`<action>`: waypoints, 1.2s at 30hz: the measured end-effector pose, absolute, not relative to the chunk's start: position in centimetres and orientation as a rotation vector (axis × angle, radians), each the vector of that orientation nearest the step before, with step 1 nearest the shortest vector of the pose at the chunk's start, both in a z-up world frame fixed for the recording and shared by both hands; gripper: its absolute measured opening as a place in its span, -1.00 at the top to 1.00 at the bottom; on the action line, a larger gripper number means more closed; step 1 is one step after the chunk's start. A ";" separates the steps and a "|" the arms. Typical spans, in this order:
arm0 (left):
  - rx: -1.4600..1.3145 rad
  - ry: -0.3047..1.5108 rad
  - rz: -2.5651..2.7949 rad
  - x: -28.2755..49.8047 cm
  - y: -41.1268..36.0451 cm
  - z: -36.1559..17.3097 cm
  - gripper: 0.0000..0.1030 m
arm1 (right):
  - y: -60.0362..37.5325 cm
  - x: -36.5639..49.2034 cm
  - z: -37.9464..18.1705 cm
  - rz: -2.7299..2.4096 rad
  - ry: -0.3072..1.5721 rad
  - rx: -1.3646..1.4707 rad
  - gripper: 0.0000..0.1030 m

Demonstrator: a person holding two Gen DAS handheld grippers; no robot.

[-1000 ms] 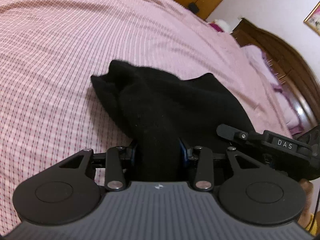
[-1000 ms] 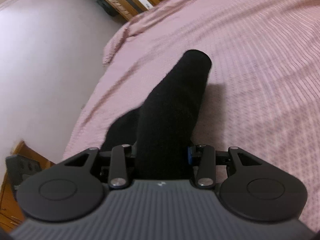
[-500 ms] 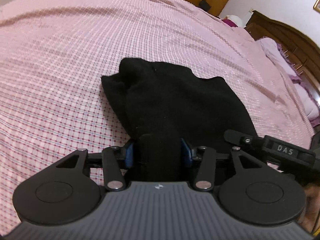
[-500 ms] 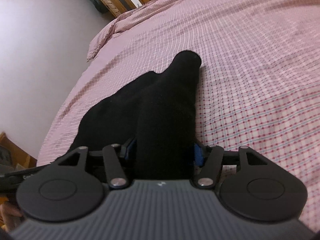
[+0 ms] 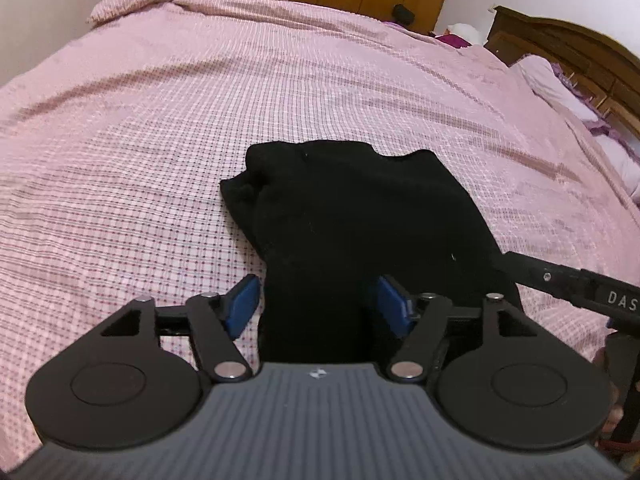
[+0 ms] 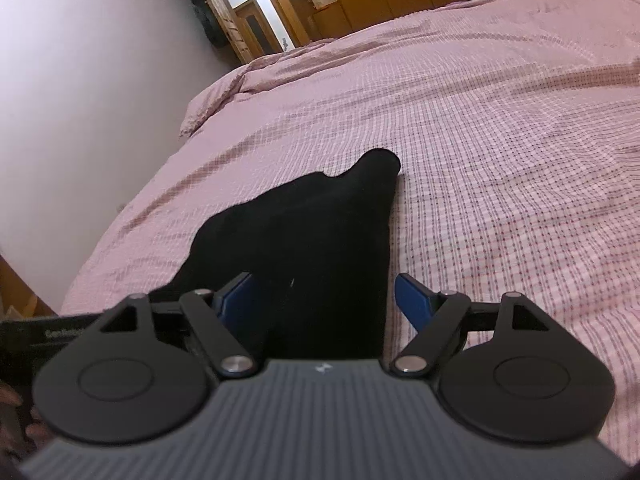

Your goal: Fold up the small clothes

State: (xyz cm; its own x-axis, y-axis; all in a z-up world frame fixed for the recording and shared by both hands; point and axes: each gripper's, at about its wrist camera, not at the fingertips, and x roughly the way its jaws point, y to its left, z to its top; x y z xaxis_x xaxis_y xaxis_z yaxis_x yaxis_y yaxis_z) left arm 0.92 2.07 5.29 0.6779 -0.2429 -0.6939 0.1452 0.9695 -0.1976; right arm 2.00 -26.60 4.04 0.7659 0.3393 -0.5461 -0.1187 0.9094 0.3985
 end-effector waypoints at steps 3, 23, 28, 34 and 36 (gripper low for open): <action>-0.109 0.802 -0.197 -0.2 1.8 5.2 -0.61 | -26.2 0.8 3.9 0.248 0.666 0.333 -0.60; -0.028 0.953 -0.104 -0.7 0.7 -0.2 -0.81 | -24.2 -1.4 -0.2 0.190 0.828 0.269 -0.61; -0.037 0.983 -0.099 -0.4 0.8 -1.2 -0.81 | -23.8 -1.5 -0.4 0.183 0.837 0.258 -0.61; -0.030 0.989 -0.100 -0.2 0.7 -1.6 -0.81 | -23.6 -1.6 -0.4 0.174 0.838 0.252 -0.61; -0.030 0.989 -0.099 -0.2 0.6 -1.6 -0.81 | -23.6 -1.6 -0.4 0.175 0.838 0.252 -0.61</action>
